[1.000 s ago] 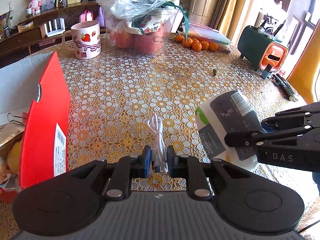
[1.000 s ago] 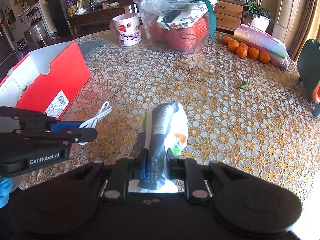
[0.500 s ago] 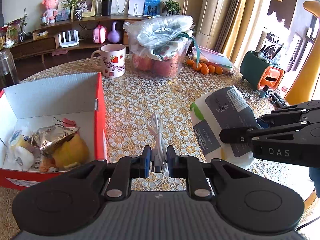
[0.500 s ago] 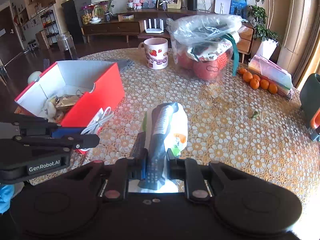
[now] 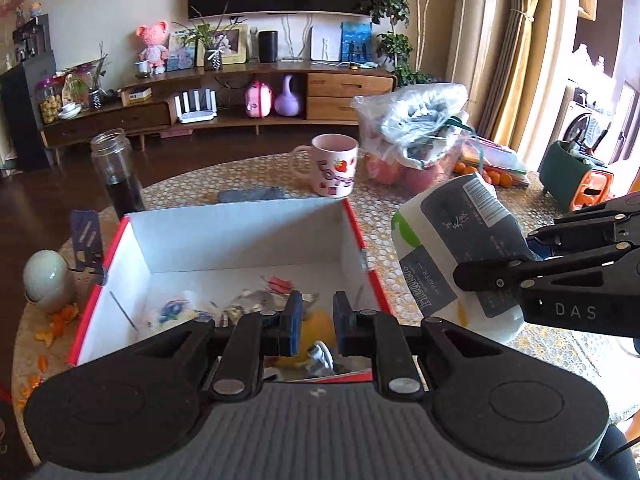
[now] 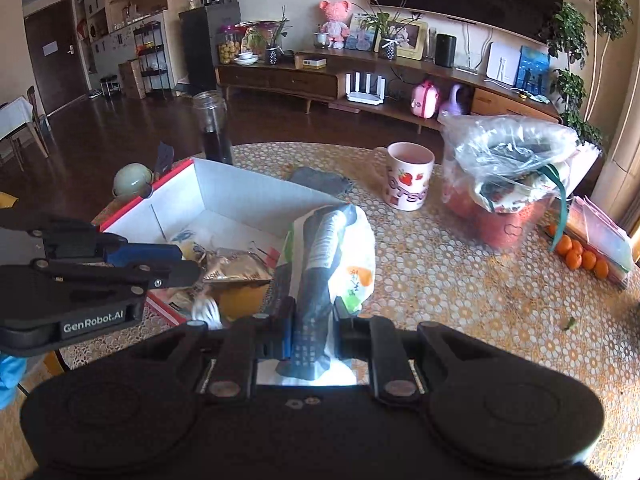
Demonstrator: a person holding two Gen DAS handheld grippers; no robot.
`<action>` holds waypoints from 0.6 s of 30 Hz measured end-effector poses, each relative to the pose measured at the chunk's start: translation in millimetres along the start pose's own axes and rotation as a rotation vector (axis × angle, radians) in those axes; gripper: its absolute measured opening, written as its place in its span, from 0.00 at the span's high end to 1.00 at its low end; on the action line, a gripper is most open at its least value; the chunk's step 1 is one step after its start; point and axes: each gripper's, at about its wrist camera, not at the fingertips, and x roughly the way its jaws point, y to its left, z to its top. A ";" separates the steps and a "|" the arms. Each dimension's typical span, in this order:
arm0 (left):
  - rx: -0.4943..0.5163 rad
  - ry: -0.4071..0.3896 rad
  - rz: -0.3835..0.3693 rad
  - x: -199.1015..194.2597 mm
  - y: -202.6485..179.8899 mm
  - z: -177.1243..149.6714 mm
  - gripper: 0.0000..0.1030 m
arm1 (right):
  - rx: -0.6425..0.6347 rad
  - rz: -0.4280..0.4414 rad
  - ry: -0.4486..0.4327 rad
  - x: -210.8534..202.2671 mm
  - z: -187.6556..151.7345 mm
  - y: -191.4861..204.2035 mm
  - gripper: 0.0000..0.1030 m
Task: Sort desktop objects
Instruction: 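Lift the packet and cable and carry both over the red box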
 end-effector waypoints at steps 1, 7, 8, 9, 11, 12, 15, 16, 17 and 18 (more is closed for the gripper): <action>-0.006 0.002 0.007 1.0 9.1 -0.1 0.85 | -0.003 0.009 0.003 6.0 4.4 5.6 0.84; -0.045 0.033 0.058 20.3 56.6 -5.3 0.85 | -0.011 0.019 0.030 40.8 22.2 32.4 0.84; -0.052 0.037 0.067 23.7 62.6 -6.2 0.85 | -0.015 0.022 0.038 47.4 24.9 36.0 0.84; -0.060 0.043 0.071 26.5 68.9 -7.9 0.85 | -0.018 0.020 0.042 53.3 27.5 38.8 0.84; -0.068 0.056 0.071 32.8 77.9 -10.0 0.85 | -0.031 0.014 0.052 66.5 32.6 45.7 0.83; -0.073 0.063 0.076 36.2 82.2 -11.2 0.85 | -0.035 0.011 0.057 73.2 34.4 48.8 0.83; -0.099 0.086 0.072 46.4 94.3 -13.9 0.85 | -0.033 0.013 0.081 92.1 38.2 54.7 0.83; -0.105 0.092 0.074 49.0 97.2 -15.0 0.85 | -0.041 0.014 0.088 97.8 37.9 57.4 0.83; -0.109 0.098 0.076 51.7 99.5 -16.6 0.85 | -0.048 0.013 0.096 103.3 37.6 59.5 0.83; -0.114 0.106 0.075 55.0 101.9 -17.9 0.85 | -0.054 0.010 0.103 109.8 37.1 61.0 0.83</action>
